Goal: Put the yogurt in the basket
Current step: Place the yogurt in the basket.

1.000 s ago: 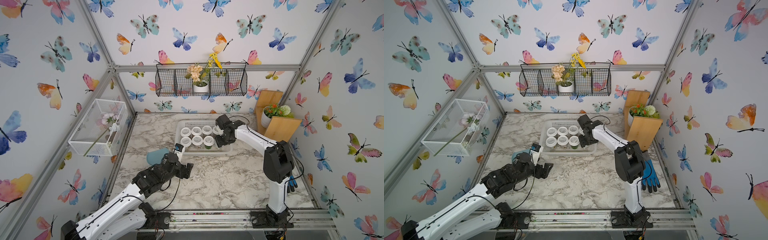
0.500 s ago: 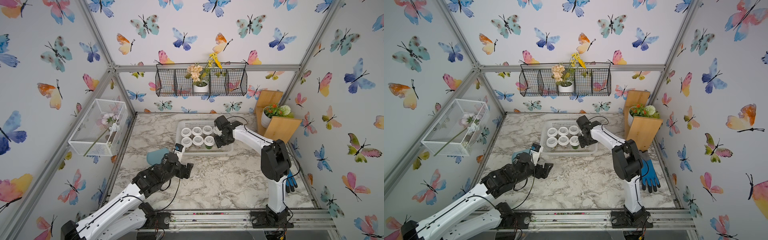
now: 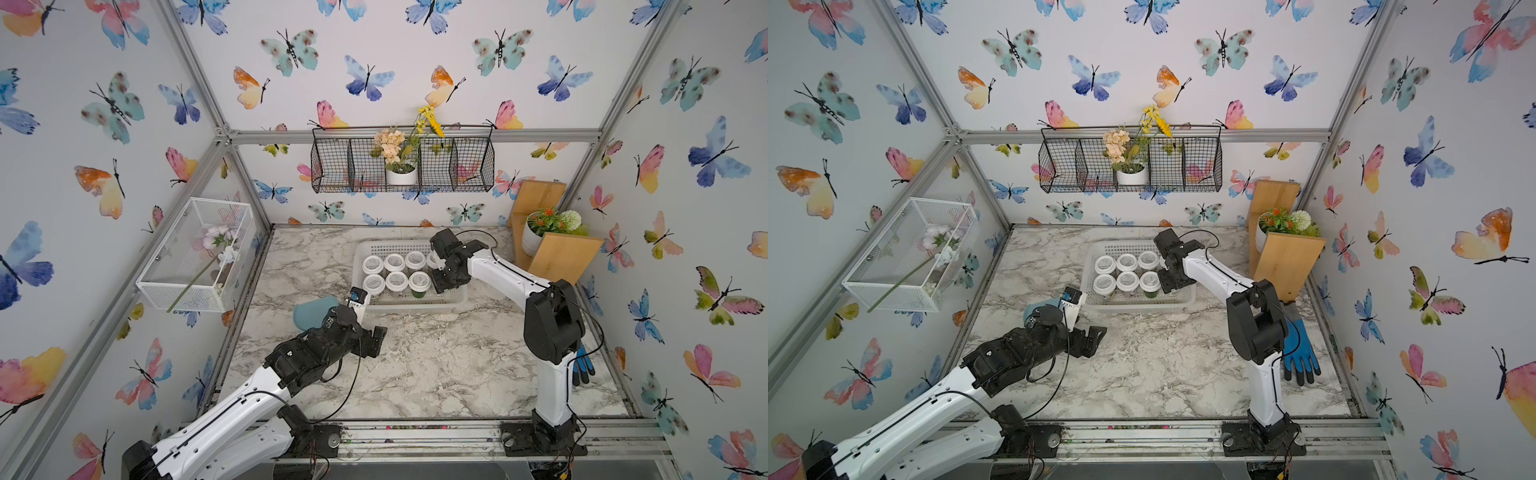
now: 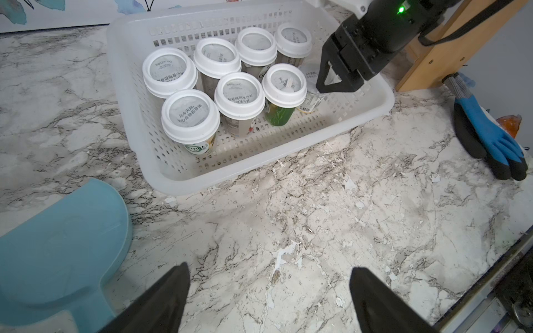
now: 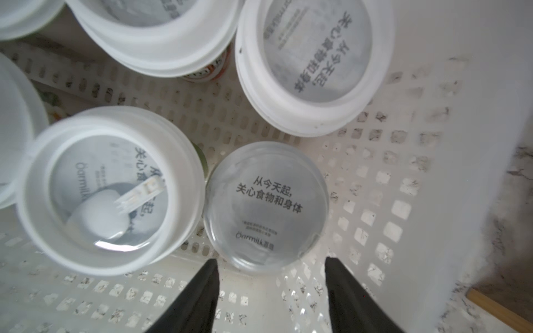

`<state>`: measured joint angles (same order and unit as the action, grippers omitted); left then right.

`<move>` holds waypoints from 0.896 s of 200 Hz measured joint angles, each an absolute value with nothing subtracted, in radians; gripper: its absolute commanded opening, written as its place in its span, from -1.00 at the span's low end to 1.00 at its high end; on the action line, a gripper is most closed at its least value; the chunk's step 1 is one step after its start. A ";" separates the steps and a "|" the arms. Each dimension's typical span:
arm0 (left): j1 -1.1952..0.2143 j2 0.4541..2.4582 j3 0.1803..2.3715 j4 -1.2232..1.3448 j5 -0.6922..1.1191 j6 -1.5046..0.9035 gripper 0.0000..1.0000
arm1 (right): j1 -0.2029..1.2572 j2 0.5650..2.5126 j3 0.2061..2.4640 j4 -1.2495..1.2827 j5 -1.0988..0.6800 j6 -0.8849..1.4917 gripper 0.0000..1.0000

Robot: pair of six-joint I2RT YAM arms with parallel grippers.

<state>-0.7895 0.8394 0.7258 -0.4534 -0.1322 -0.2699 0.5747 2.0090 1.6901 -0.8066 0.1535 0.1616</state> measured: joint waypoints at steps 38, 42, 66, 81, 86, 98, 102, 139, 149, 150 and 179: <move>-0.789 0.840 0.726 -0.453 -0.132 -0.270 0.85 | 0.575 1.960 1.697 -0.806 0.150 0.156 0.22; -0.789 0.840 0.726 -0.453 -0.132 -0.270 0.85 | 0.575 1.958 1.697 -0.806 0.149 0.156 0.21; -0.789 0.840 0.726 -0.453 -0.132 -0.270 0.85 | 0.575 1.959 1.699 -0.807 0.141 0.156 0.15; -0.789 0.840 0.726 -0.453 -0.132 -0.270 0.85 | 0.575 1.960 1.700 -0.806 0.136 0.156 0.11; -0.789 0.840 0.726 -0.453 -0.132 -0.270 0.85 | 0.575 1.961 1.701 -0.806 0.134 0.156 0.09; -0.789 0.840 0.726 -0.453 -0.132 -0.270 0.85 | 0.575 1.967 1.706 -0.806 0.130 0.156 0.07; -0.789 0.840 0.726 -0.453 -0.132 -0.270 0.85 | 0.575 1.970 1.708 -0.806 0.128 0.156 0.06; -0.789 0.840 0.726 -0.453 -0.132 -0.270 0.85 | 0.575 1.998 1.711 -0.804 0.117 0.156 0.03; -0.789 0.840 0.726 -0.453 -0.132 -0.270 0.85 | 0.575 2.001 1.711 -0.804 0.115 0.156 0.03; -0.789 0.840 0.726 -0.453 -0.132 -0.270 0.85 | 0.575 2.001 1.711 -0.804 0.115 0.156 0.03; -0.789 0.840 0.726 -0.454 -0.132 -0.270 0.83 | 0.575 2.001 1.711 -0.804 0.098 0.157 0.05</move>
<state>-0.7895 0.8398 0.7258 -0.4538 -0.1322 -0.2699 0.5747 2.0010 1.7107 -0.8040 0.0978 0.1570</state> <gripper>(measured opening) 0.921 0.520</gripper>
